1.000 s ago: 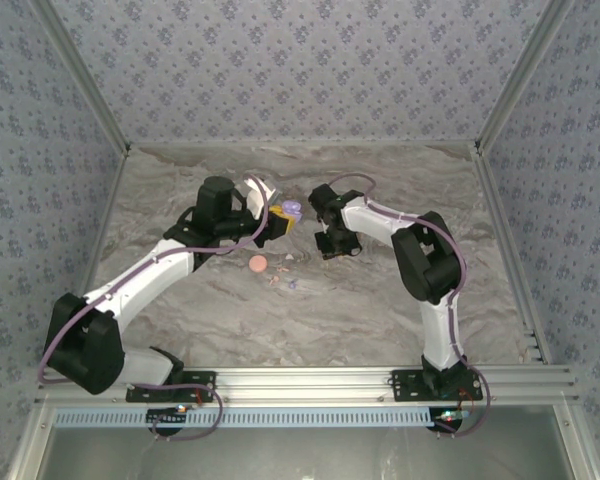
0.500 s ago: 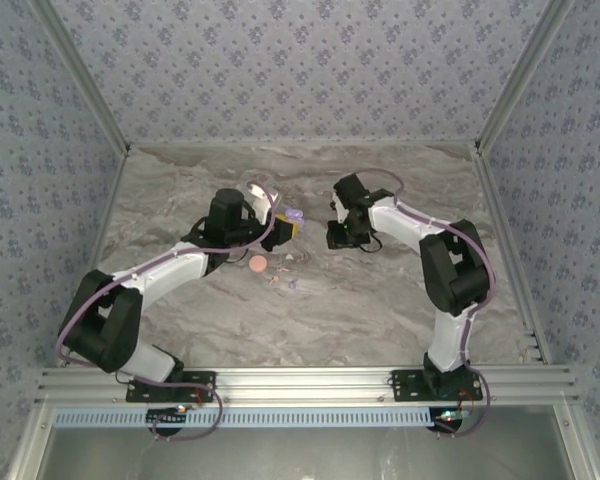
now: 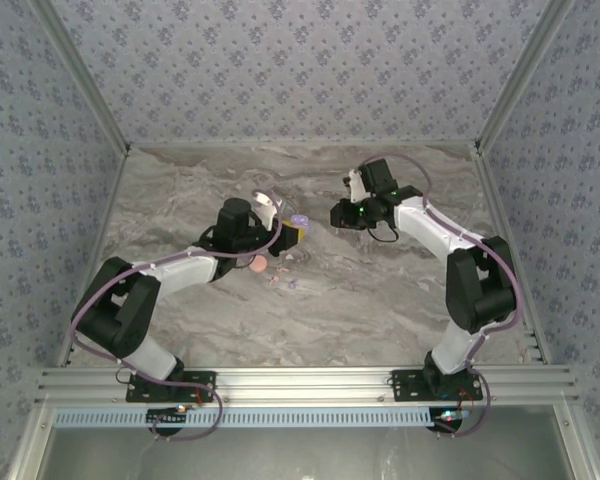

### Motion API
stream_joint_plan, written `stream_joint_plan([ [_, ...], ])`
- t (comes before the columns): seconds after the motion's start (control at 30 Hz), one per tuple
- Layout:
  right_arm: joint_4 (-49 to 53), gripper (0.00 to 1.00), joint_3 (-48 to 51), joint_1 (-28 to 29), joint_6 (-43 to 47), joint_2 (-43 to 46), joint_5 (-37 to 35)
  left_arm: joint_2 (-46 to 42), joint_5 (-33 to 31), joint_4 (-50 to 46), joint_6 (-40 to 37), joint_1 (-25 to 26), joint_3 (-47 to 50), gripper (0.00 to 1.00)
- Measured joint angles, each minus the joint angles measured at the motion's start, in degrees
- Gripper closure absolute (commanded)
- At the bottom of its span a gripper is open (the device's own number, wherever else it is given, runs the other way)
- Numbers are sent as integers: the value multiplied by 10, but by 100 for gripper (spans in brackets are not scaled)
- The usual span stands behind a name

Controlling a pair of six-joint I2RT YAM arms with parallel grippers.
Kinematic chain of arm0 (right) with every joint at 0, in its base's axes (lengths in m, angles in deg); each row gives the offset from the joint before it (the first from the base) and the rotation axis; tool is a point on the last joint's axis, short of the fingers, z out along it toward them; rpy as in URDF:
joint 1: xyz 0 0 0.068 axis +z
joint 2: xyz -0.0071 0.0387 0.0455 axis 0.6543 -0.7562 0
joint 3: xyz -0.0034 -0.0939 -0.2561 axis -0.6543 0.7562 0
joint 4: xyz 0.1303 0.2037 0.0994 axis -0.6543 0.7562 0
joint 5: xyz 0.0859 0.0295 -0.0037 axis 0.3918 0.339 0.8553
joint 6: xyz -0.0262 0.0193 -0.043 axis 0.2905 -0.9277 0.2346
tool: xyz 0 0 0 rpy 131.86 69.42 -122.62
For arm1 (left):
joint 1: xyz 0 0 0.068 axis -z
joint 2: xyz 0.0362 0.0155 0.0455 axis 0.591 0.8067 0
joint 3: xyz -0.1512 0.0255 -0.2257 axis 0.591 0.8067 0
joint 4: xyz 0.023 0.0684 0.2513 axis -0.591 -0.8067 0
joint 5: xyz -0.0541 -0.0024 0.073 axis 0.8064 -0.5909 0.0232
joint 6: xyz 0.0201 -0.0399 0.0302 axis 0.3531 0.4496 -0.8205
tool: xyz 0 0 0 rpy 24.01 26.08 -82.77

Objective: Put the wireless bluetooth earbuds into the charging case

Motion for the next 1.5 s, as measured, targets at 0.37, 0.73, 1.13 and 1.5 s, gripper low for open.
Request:
stream_joint_plan([
  [0.37,-29,76,-4,-4,-5,50,52,7,1,66,10,9,8,86],
  [0.73,-45,76,-28,6,-5,79,77,19,5,104,9,21,9,86],
  [1.13,-60,76,-36,46,-2,93,62,29,7,175,45,27,10,86],
  [1.5,-66,76,-36,52,2,95,48,29,9,193,67,31,10,86],
])
